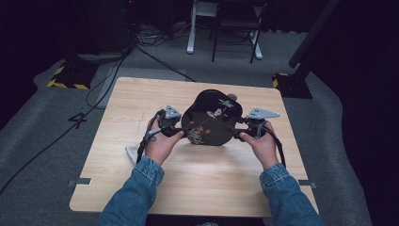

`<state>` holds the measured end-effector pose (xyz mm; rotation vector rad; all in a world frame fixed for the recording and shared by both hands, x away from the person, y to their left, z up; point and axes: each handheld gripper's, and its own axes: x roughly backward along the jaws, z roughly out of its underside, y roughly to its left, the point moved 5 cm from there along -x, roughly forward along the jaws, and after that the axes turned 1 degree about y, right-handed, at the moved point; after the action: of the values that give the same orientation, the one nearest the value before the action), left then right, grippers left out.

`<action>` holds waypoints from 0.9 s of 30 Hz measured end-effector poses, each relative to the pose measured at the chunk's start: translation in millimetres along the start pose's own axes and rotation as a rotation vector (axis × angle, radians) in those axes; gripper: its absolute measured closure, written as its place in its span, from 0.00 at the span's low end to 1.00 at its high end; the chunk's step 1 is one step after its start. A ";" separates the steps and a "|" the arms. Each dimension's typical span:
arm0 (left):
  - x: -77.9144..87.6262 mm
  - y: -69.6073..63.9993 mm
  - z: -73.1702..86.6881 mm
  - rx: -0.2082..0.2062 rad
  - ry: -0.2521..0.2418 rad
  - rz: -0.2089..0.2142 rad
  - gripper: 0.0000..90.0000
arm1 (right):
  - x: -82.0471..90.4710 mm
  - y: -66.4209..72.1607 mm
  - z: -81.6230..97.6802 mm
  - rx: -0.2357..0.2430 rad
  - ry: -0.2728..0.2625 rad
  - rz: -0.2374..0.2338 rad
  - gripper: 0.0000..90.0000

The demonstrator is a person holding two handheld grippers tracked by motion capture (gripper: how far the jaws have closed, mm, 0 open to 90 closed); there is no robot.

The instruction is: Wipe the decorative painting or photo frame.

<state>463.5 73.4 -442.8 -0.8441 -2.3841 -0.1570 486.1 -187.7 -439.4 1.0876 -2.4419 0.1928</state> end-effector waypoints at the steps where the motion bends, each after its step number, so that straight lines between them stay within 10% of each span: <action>1: 3.2 0.3 0.5 -0.004 -0.001 -0.001 0.46 | 2.4 0.2 -0.1 -0.002 -0.003 0.009 0.42; 17: 61.7 4.8 17.5 -0.016 -0.043 0.013 0.41 | 61.2 4.1 9.5 -0.052 -0.044 0.046 0.41; 27: 96.2 14.0 57.3 -0.025 0.001 0.023 0.39 | 98.2 7.5 41.7 -0.087 -0.014 0.090 0.41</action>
<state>383.8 152.9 -435.4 -0.8825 -2.3756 -0.1787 408.7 -261.0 -430.5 0.9455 -2.4894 0.1063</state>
